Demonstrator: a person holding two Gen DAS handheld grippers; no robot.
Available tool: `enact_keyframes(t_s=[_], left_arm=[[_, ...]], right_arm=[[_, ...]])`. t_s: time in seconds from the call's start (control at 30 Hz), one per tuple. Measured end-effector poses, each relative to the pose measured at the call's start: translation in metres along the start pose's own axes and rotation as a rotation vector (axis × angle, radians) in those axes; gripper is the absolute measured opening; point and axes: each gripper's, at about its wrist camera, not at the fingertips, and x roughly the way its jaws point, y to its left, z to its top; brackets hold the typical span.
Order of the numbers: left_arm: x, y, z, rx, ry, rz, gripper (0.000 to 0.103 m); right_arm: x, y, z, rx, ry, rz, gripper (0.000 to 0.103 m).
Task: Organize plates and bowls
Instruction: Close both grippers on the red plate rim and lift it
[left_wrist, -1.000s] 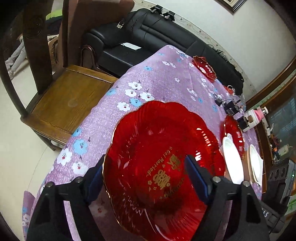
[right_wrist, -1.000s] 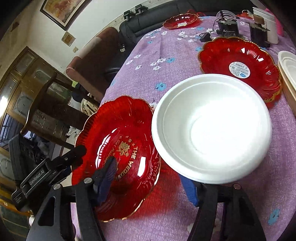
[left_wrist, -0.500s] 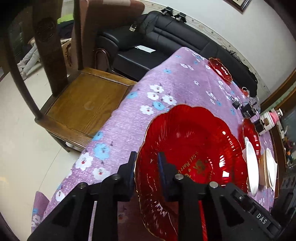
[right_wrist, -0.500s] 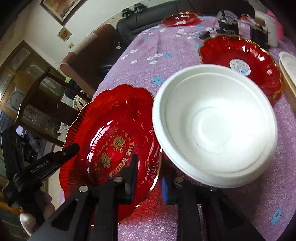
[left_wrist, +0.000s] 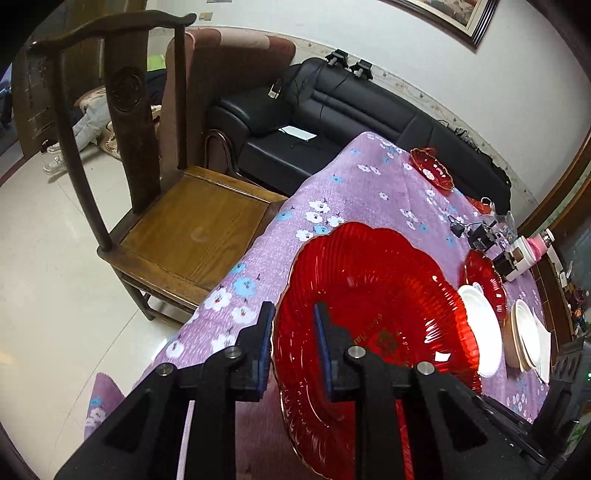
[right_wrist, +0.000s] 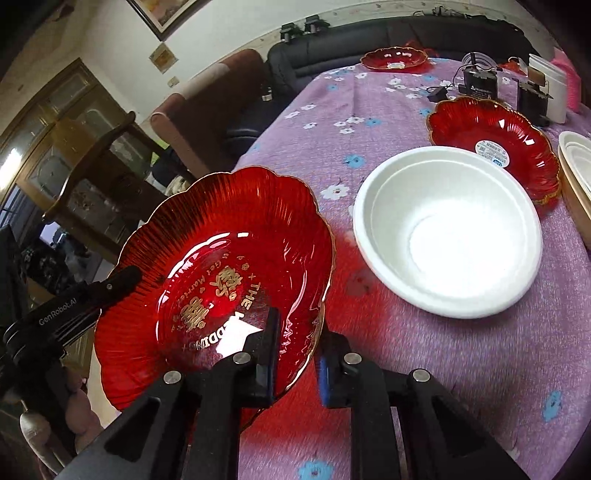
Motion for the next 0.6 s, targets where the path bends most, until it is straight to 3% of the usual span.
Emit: enact_keyframes(t_s=[0.2,0.6], left_arm=[[-0.007,0.000,-0.017,-0.009,-0.003,0.010,0.021],[0.022,0.005,-0.031,-0.048,0.046,0.028,0.021]], right_arm=[[-0.003,-0.006,-0.017,0.005,0.022,0.018,0.019],[0.009,-0.020,-0.024,0.019,0.039,0.001,0.019]])
